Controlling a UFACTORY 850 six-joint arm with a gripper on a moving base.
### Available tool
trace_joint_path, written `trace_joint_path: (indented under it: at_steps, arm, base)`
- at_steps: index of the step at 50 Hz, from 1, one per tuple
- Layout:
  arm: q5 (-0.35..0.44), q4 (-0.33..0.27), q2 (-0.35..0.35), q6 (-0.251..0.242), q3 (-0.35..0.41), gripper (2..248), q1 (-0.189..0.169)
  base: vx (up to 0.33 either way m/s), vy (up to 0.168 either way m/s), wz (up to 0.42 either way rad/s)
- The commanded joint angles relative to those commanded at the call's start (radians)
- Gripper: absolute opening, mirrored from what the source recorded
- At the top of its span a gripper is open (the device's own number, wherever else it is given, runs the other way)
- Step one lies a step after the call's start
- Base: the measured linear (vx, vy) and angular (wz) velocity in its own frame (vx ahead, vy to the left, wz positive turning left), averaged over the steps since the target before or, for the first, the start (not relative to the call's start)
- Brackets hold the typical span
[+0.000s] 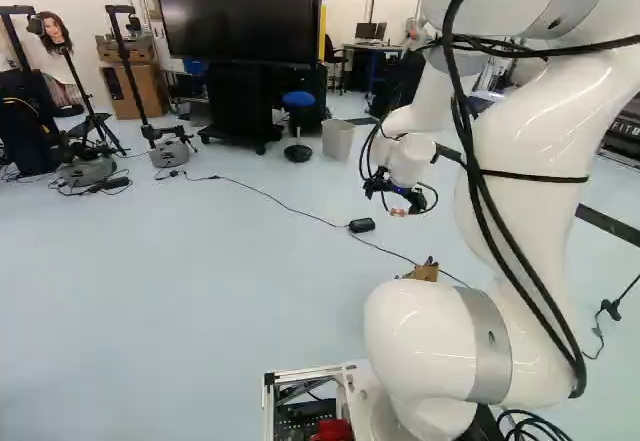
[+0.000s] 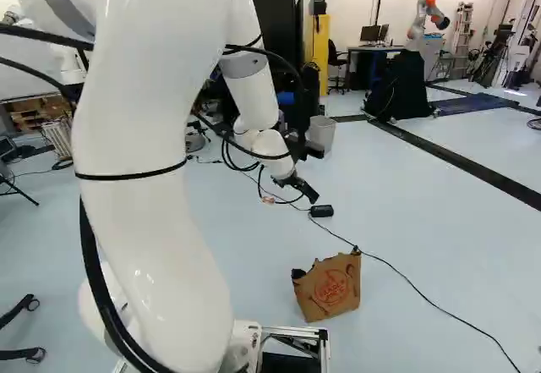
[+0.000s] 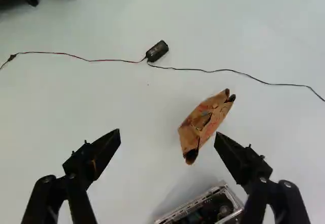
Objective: Pick up the grocery bag from the ground
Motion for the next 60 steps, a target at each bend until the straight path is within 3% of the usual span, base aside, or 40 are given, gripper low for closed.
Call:
trace_joint_path:
  at_steps: [12,35,60]
  arm:
    - [-0.074,0.021,-0.028,0.000,-0.027,247,-0.036]
    - [-0.184,0.058,-0.146,0.000,-0.108,247,-0.114]
    - [-0.206,0.132,-0.273,0.000,-0.195,247,-0.207]
  base:
    - [0.000,0.000,0.000]
    - [0.000,0.000,0.000]
    - [0.000,0.000,0.000]
